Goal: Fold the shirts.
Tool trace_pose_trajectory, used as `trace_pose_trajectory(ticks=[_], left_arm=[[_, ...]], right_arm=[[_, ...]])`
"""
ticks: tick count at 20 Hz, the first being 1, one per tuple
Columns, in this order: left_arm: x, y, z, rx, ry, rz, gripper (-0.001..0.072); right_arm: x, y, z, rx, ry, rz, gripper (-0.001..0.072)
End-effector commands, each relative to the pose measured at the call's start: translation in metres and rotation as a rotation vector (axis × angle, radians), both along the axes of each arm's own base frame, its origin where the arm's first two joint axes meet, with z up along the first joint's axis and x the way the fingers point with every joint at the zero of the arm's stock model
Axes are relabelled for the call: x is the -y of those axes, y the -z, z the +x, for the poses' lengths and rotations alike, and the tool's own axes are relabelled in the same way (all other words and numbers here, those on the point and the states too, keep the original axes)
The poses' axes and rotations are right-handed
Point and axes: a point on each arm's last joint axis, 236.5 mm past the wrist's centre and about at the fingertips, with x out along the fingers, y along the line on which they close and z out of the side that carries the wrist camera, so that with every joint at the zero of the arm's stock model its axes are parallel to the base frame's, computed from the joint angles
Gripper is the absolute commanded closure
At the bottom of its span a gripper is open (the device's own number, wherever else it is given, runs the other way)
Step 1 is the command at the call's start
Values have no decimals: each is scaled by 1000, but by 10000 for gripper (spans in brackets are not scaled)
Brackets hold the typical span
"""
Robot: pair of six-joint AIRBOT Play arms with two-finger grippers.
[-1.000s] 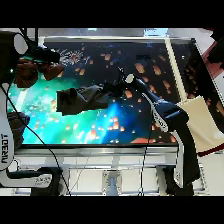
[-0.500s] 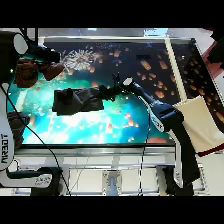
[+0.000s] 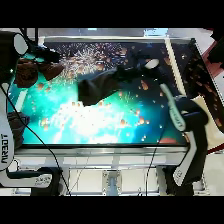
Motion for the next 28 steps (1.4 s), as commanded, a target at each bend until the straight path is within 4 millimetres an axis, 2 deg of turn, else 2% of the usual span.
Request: trace_pose_trajectory(ticks=[1,3,5,8,9,11,13,14,16,19,23,25,26,27,28], left_arm=[[1,0,0,-1,-4,-7,697],[1,0,0,-1,-15,-23,697],[6,1,-1,-4,-20,-56,697],[19,2,-2,-13,2,-111,697],[24,2,-3,-16,9,-129,697],[30,2,-4,-20,19,-155,697],[36,2,-5,-24,29,-181,697],[39,2,-5,-28,35,-194,697],[46,2,-8,-39,46,-222,697],[52,5,-12,-61,56,-247,697],[53,6,-14,-71,53,-252,697],[53,6,-14,-73,40,-267,697],[54,6,-14,-73,40,-270,697],[55,6,-14,-74,42,-274,697],[56,6,-14,-75,43,-278,696]], right_arm=[[168,-27,-20,-42,195,-416,688],[260,-61,-52,-73,322,-556,688],[332,-89,-95,-134,441,-622,688],[415,-113,-174,-260,573,-702,688],[436,-121,-201,-297,614,-721,688],[465,-133,-239,-333,701,-718,689],[483,-138,-266,-349,767,-721,689],[488,-134,-277,-368,781,-716,689],[493,-114,-295,-445,791,-695,689],[484,-61,-319,-627,720,-671,689],[480,7,-380,-924,607,-756,687],[473,31,-389,-961,576,-745,680],[470,39,-388,-958,568,-735,608],[470,41,-384,-945,577,-728,476],[471,39,-374,-908,615,-715,402]])
